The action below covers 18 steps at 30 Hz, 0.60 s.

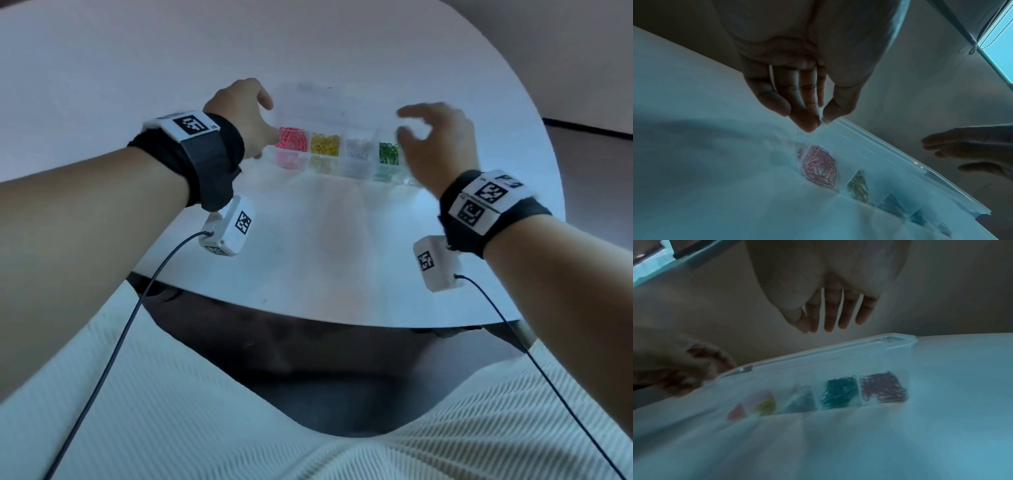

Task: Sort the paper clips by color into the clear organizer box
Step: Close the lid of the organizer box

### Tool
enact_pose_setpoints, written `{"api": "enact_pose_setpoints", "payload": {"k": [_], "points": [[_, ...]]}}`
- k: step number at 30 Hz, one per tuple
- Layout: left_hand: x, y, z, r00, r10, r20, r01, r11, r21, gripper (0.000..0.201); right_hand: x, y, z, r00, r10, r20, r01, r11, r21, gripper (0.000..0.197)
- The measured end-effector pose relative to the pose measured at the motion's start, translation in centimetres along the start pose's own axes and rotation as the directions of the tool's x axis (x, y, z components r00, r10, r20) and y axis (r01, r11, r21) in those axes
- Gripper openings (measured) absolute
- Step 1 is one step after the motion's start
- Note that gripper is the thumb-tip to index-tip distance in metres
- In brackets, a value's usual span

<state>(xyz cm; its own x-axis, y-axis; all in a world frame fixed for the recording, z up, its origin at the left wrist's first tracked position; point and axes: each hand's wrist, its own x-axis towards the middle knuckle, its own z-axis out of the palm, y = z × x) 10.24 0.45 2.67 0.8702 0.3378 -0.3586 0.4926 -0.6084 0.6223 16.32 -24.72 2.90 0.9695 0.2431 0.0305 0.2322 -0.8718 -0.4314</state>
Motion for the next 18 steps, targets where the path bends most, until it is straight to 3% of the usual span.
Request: {"api": "enact_pose_setpoints", "payload": {"k": [2,3,4,6,8,12,15,18], "points": [[0.1,-0.2,0.0,1.000,-0.006,-0.002,0.006,1.000,0.012,0.037,1.2,1.7,-0.8,0.980,0.159,-0.122,-0.151,0.986,0.073,0.026],[0.3,-0.3,0.0,1.000,-0.008,-0.005,0.008,1.000,0.023,0.037,1.8,2.8,-1.1,0.960,0.256,-0.117,-0.245,0.964,0.101,0.020],[0.4,-0.4,0.2,1.000,-0.008,-0.015,0.009,0.999,0.035,0.038,2.4,3.7,-1.3,0.940,0.332,-0.075,-0.325,0.942,0.089,0.015],[0.9,-0.7,0.5,0.999,-0.017,-0.041,0.019,0.999,0.047,0.043,3.1,5.4,-1.3,0.894,0.447,0.029,-0.447,0.892,0.068,0.033],[1.4,-0.9,0.8,0.998,-0.046,-0.041,0.047,0.999,0.027,0.047,3.1,6.3,-1.1,0.837,0.531,0.130,-0.547,0.822,0.159,0.036],[2.1,-0.7,1.4,0.996,-0.086,0.030,0.091,0.967,-0.239,0.023,2.6,7.2,-0.4,0.804,0.528,0.273,-0.594,0.698,0.400,0.028],[2.4,-0.8,1.5,0.986,-0.161,0.052,0.167,0.880,-0.445,0.024,2.6,7.8,-0.5,0.815,0.500,0.292,-0.570,0.600,0.562,0.018],[2.5,-0.6,1.4,0.980,-0.184,0.078,0.198,0.831,-0.520,0.020,2.6,8.1,-0.9,0.827,0.473,0.304,-0.551,0.576,0.604,0.018]]}}
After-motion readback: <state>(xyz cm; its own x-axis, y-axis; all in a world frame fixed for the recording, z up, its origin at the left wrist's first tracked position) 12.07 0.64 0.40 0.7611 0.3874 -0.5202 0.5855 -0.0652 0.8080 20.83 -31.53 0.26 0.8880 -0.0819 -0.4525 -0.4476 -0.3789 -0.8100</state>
